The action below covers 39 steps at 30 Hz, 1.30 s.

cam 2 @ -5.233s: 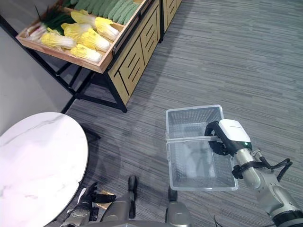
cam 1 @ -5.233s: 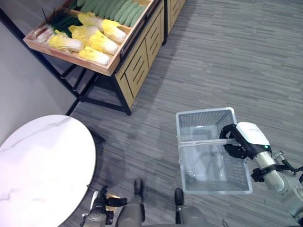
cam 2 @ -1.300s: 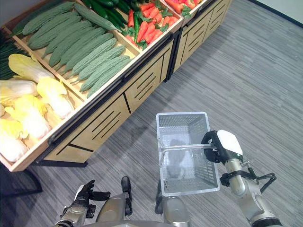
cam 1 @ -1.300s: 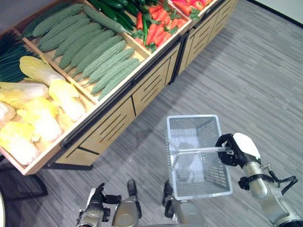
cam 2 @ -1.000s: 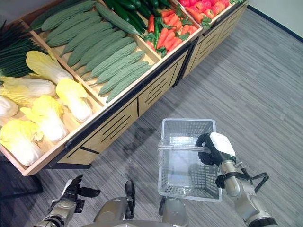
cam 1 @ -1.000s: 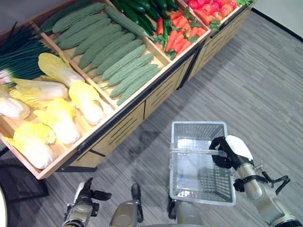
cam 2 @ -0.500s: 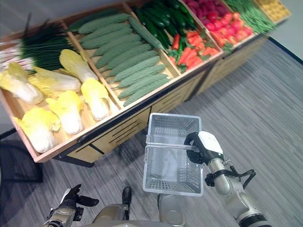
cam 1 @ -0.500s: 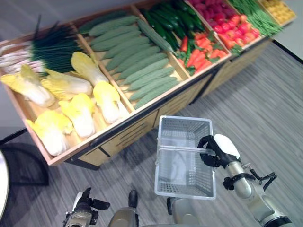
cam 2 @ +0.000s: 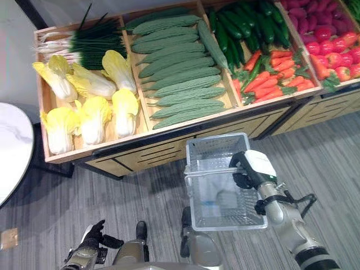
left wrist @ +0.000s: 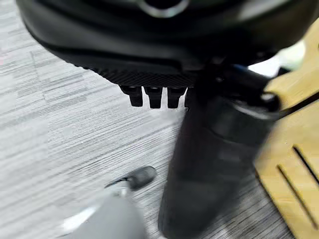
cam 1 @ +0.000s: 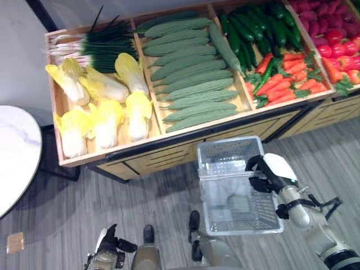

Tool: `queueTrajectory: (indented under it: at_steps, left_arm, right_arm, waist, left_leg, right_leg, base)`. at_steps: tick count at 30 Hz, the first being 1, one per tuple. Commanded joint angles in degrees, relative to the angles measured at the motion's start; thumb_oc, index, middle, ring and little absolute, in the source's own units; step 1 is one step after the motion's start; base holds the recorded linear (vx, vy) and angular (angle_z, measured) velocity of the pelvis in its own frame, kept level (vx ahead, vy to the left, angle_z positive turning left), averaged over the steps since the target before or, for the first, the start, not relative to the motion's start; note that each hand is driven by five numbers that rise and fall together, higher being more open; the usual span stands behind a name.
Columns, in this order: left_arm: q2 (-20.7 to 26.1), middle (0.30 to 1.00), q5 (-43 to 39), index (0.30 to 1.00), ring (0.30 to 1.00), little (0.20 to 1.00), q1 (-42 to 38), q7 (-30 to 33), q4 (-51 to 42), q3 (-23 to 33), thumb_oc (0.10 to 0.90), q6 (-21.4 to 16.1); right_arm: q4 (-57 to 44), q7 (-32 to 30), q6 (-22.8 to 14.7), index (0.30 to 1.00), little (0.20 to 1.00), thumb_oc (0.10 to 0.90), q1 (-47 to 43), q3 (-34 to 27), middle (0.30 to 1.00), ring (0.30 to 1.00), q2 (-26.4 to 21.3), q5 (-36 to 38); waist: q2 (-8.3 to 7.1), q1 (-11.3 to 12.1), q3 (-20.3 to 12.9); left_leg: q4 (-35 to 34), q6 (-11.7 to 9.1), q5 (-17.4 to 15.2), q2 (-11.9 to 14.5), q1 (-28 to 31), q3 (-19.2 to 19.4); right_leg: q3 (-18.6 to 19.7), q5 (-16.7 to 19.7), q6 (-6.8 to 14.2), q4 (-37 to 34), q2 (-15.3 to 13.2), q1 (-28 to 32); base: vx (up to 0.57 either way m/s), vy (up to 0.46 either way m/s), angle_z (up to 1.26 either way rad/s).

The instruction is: Get the vegetables into the basket

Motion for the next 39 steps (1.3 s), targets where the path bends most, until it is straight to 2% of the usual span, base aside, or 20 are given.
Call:
queueTrajectory:
  at_steps: [1, 7, 12, 16, 19, 20, 22, 23, 24, 26, 28, 29, 32, 35, 37, 39]
  left_arm:
    - [3.2, 1.0, 0.0, 1.0, 1.0, 1.0, -1.0, 1.8, 0.5, -0.5, 0.9, -0.9]
    - [3.1, 1.0, -0.4, 1.0, 1.0, 1.0, -0.1, 1.5, 0.7, 0.2, 0.9, -0.7]
    - [3.0, 1.0, -0.4, 1.0, 1.0, 1.0, 0.5, 1.4, 0.4, 0.2, 0.9, -0.8]
    - [3.1, 1.0, -1.7, 1.0, 1.0, 1.0, 1.0, 2.4, 2.0, 2.2, 0.9, -0.7]
    - [3.7, 1.0, -7.3, 1.0, 1.0, 1.0, 1.2, 5.8, 4.7, 9.1, 0.9, -1.1]
    - [5.4, 1.0, -14.8, 1.0, 1.0, 1.0, 0.7, 10.8, 5.7, 16.6, 0.9, -2.5]
    - [7.7, 1.0, -20.0, 1.0, 1.0, 1.0, -0.4, 14.6, 4.9, 21.5, 0.9, -4.7]
    - [11.7, 1.0, -23.9, 1.0, 1.0, 1.0, -1.5, 22.5, 5.3, 28.0, 0.9, -7.4]
    - [13.4, 1.0, -24.0, 1.0, 1.0, 1.0, -1.8, 23.9, 7.0, 29.5, 0.9, -6.9]
    - [16.6, 1.0, -26.3, 1.0, 1.0, 1.0, -2.0, 26.7, 7.8, 32.3, 0.9, -8.4]
    - [18.0, 1.0, -26.0, 1.0, 1.0, 1.0, -2.3, 28.4, 4.4, 31.9, 0.9, -10.0]
    - [18.0, 1.0, -25.5, 1.0, 1.0, 1.0, -2.0, 29.9, -0.3, 31.5, 0.9, -11.5]
    - [18.7, 1.0, -19.3, 1.0, 1.0, 1.0, -0.7, 34.3, -15.0, 30.4, 0.9, -13.2]
    - [19.7, 1.0, -5.4, 1.0, 1.0, 1.0, 0.0, 40.0, -31.5, 28.9, 0.9, -10.3]
    - [18.8, 1.0, -0.5, 1.0, 1.0, 1.0, -0.7, 42.0, -39.9, 28.4, 0.9, -9.7]
    - [18.1, 1.0, 1.3, 1.0, 1.0, 1.0, -0.4, 42.2, -43.1, 28.4, 0.9, -9.0]
  right_arm:
    - [-7.4, -6.0, -3.9, 0.3, 0.3, 0.4, -1.1, -4.6, 0.3, 0.3, -0.3, 2.6]
    - [-6.6, -4.7, -3.3, 0.3, 0.3, 0.4, -0.4, -3.7, 0.3, 0.3, 1.5, 2.6]
    - [-3.7, -4.1, -2.7, 0.3, 0.3, 0.4, -0.5, -2.7, 0.3, 0.3, 2.8, 2.5]
    - [4.3, -4.5, -1.5, 0.3, 0.3, 0.4, -1.2, -0.9, 0.3, 0.3, 4.6, 2.2]
    - [16.1, -5.4, -0.9, 0.3, 0.3, 0.4, -1.9, 0.7, 0.3, 0.3, 6.8, 2.9]
    - [23.4, -6.2, -0.6, 0.3, 0.3, 0.4, -2.8, 2.1, 0.3, 0.3, 8.6, 3.0]
    - [28.7, -6.4, -0.6, 0.3, 0.3, 0.4, -3.8, 3.6, 0.3, 0.3, 10.0, 3.9]
    - [34.2, -6.8, -0.8, 0.3, 0.3, 0.4, -4.6, 5.0, 0.3, 0.3, 11.3, 4.5]
    - [36.5, -6.8, -1.1, 0.3, 0.3, 0.4, -4.9, 5.7, 0.3, 0.3, 11.8, 5.2]
    - [42.3, -6.3, -1.1, 0.3, 0.3, 0.4, -5.3, 7.0, 0.3, 0.3, 12.6, 5.7]
    - [45.1, -6.4, -1.1, 0.3, 0.3, 0.4, -5.7, 7.3, 0.3, 0.3, 13.1, 5.7]
    - [46.3, -6.6, -0.9, 0.3, 0.3, 0.4, -5.6, 7.0, 0.3, 0.3, 13.4, 5.6]
    - [48.0, -7.4, -0.7, 0.3, 0.3, 0.4, -4.7, 5.9, 0.3, 0.3, 13.9, 5.2]
    - [51.9, -7.8, -0.9, 0.3, 0.3, 0.4, -3.5, 4.1, 0.3, 0.3, 15.3, 5.0]
    - [52.8, -7.9, -0.7, 0.3, 0.3, 0.4, -3.0, 3.4, 0.3, 0.3, 15.7, 4.9]
    - [53.8, -8.1, -0.6, 0.3, 0.3, 0.4, -2.9, 2.8, 0.3, 0.3, 15.9, 5.2]
  waist:
    - [-0.51, -1.3, -2.6]
    - [-1.03, -0.8, -3.1]
    - [-1.61, -0.2, -3.2]
    - [-2.19, 0.7, -3.7]
    - [-2.84, 1.5, -4.7]
    - [-2.99, 2.2, -5.1]
    - [-3.26, 2.5, -5.9]
    - [-3.53, 2.7, -6.7]
    - [-3.64, 2.6, -6.9]
    - [-3.23, 2.7, -7.7]
    - [-2.9, 2.6, -7.9]
    - [-2.73, 2.6, -7.9]
    - [-2.45, 2.7, -8.0]
    - [-2.93, 2.8, -8.3]
    - [-3.18, 2.6, -8.5]
    - [-3.25, 2.7, -8.5]
  left_leg:
    - [-0.3, 0.7, 1.7, -0.9, -1.6, -1.7]
    - [-1.6, 1.6, 0.9, -2.4, -0.4, -2.2]
    - [-2.6, 2.4, 0.2, -4.0, 0.2, -2.0]
    - [-3.5, 3.0, -0.1, -5.1, 1.0, -2.2]
    - [-4.2, 3.1, -0.3, -5.6, 2.2, -2.5]
    - [-4.6, 3.0, -0.5, -5.7, 3.1, -2.7]
    - [-4.9, 2.8, -0.4, -5.8, 3.4, -2.9]
    - [-5.1, 2.5, -0.6, -5.8, 4.1, -3.0]
    - [-5.1, 2.4, -0.7, -5.7, 4.4, -2.9]
    - [-5.2, 2.2, -0.8, -5.8, 4.9, -2.8]
    - [-5.3, 2.1, -0.8, -5.8, 5.0, -2.9]
    - [-5.3, 2.1, -0.7, -5.8, 5.0, -3.1]
    - [-5.3, 2.0, -0.6, -5.8, 5.0, -3.4]
    - [-5.3, 1.9, -0.5, -5.8, 4.9, -4.0]
    - [-5.3, 1.9, -0.6, -5.8, 4.8, -4.2]
    - [-5.3, 1.9, -0.6, -5.8, 4.8, -4.2]
  right_leg:
    - [6.8, -5.6, 8.8, 5.3, -5.1, 0.2]
    - [7.8, -5.5, 9.5, 5.3, -6.2, 1.2]
    - [8.7, -4.0, 10.5, 3.9, -7.7, 1.6]
    - [9.1, -2.9, 11.3, 3.0, -8.6, 2.0]
    - [9.0, -2.7, 11.7, 2.5, -9.1, 3.1]
    - [8.5, -2.7, 11.8, 2.1, -9.3, 4.1]
    - [8.2, -2.6, 11.9, 1.4, -9.4, 4.5]
    - [8.0, -2.7, 12.0, 1.0, -9.5, 5.3]
    - [7.9, -2.7, 12.0, 0.8, -9.5, 5.7]
    - [7.7, -2.5, 12.1, 0.2, -9.5, 6.2]
    - [7.5, -2.4, 12.1, -0.1, -9.5, 6.4]
    - [7.5, -2.4, 12.1, -0.2, -9.5, 6.5]
    - [7.2, -2.2, 12.2, -0.5, -9.5, 6.6]
    - [6.7, -2.1, 12.2, -0.8, -9.5, 7.1]
    - [6.6, -2.1, 12.2, -0.9, -9.5, 7.1]
    - [6.5, -2.0, 12.2, -1.0, -9.5, 7.2]
  base:
    - [0.05, 0.019, -0.02]
    - [0.07, 0.099, -0.13]
    - [0.03, 0.147, -0.07]
    - [0.02, 0.107, 0.06]
    - [0.04, 0.069, 0.1]
    - [0.05, 0.036, 0.08]
    - [0.04, 0.008, 0.11]
    - [0.04, -0.003, 0.1]
    - [0.04, 0.0, 0.08]
    - [0.0, 0.0, 0.0]
    - [-0.01, 0.018, -0.05]
    - [-0.02, 0.013, -0.04]
    - [0.0, 0.0, 0.0]
    - [-0.02, -0.032, 0.05]
    - [-0.01, -0.021, 0.02]
    - [0.0, 0.0, 0.0]
